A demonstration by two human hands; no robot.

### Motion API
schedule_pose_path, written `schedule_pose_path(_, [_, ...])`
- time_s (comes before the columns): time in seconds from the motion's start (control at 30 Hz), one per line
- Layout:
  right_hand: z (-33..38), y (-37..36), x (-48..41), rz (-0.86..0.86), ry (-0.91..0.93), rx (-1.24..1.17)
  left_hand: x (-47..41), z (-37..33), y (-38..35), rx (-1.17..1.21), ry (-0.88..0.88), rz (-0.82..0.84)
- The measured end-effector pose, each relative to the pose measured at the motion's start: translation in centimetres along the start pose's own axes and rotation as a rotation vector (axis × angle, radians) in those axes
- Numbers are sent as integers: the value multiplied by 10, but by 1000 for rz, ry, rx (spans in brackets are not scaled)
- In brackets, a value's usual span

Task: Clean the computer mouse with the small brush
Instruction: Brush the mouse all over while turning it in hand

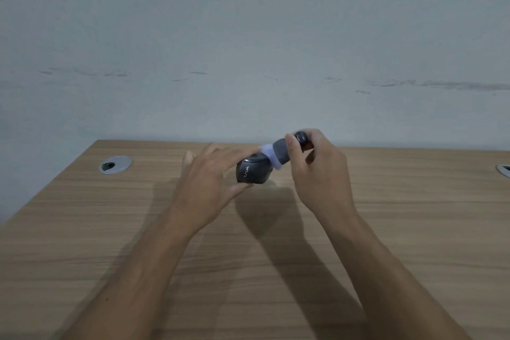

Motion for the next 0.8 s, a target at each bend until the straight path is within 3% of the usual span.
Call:
schedule_pose_path(0.13, [-6, 10, -6, -7, -64, -45, -1, -4, -5, -31, -44, 9])
schedule_pose_path(0.23, [15, 9, 2, 14, 9, -131, -2, -3, -4, -18, 18, -9])
schedule_pose_path(0.33, [26, -1, 11, 36, 84, -118, -4, -1, 2, 83, 89, -40])
schedule_pose_path(0.47, [1, 5, 0, -33, 9, -61, -1, 3, 6, 224, 120, -73])
schedule_pose_path(0.6, [-9, 11, -5, -34, -72, -107, -2, 9, 4, 363, 260, -115])
schedule_pose_path(0.8, [30, -10, 20, 161, 85, -167, 1, 23, -5, 535, 493, -136])
Point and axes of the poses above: each hand's wrist, its own x-axis away from the middle knuckle, its own y-axis out of the back of the hand, z = x × y, the point moved 5 cm from there along -x, towards the middle knuckle, and after that the axes turned 15 degrees about -y, right-handed, at the moved point
